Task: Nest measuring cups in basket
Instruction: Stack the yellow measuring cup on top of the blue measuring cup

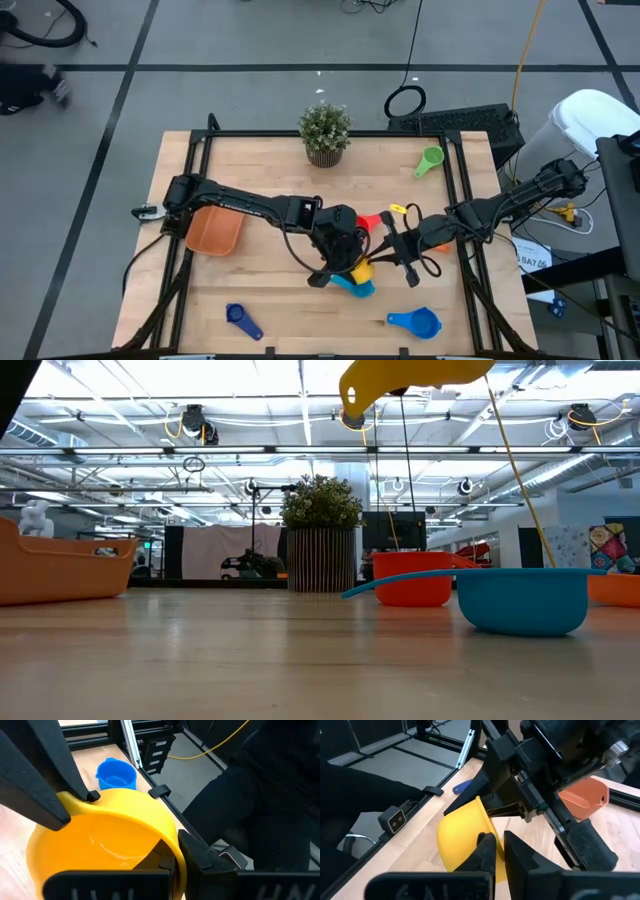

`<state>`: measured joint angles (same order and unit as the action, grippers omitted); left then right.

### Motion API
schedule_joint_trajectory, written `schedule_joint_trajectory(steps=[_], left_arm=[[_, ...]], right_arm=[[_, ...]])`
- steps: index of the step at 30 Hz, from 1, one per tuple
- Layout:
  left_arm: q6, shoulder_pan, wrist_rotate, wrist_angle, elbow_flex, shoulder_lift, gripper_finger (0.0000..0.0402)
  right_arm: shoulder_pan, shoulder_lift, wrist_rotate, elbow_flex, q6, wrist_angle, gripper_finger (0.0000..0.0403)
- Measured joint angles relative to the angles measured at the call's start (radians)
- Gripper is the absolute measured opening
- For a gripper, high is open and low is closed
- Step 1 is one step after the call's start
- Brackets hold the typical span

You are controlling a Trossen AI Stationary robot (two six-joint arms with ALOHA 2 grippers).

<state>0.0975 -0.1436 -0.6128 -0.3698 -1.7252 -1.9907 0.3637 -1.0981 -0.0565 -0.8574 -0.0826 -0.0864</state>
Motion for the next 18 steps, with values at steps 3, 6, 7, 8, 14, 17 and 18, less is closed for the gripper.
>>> schedule_joint_trajectory(steps=[3,6,7,8,14,17,18], left_arm=[[-0.013,0.005,0.0,0.0,0.0,0.0,0.0011],[-0.027,0.011,0.001,-0.003,0.0,0.0,0.0024],[-0.028,0.013,0.003,-0.003,0.0,0.0,0.0029],[-0.029,0.014,0.005,-0.004,0.0,0.0,0.0035],[-0.027,0.017,0.033,-0.008,0.0,0.0,0.0039],[-0.008,0.017,0.06,-0.026,0.0,-0.002,0.0012],[0.003,0.017,0.075,-0.041,-0.001,-0.002,0.001]], right_arm=[[0.0,0.0,-0.014,0.0,0.005,-0.002,0.0003],[0.0,0.0,-0.023,0.0,0.014,-0.009,0.0002],[-0.001,0.0,-0.027,0.0,0.018,-0.014,0.0002],[-0.001,0.0,-0.034,0.0,0.019,-0.021,0.0001],[0.017,0.001,-0.081,0.0,0.023,-0.053,0.0],[0.023,0.001,-0.094,0.0,0.018,-0.052,0.0],[0.024,0.001,-0.099,0.0,0.018,-0.053,0.0]])
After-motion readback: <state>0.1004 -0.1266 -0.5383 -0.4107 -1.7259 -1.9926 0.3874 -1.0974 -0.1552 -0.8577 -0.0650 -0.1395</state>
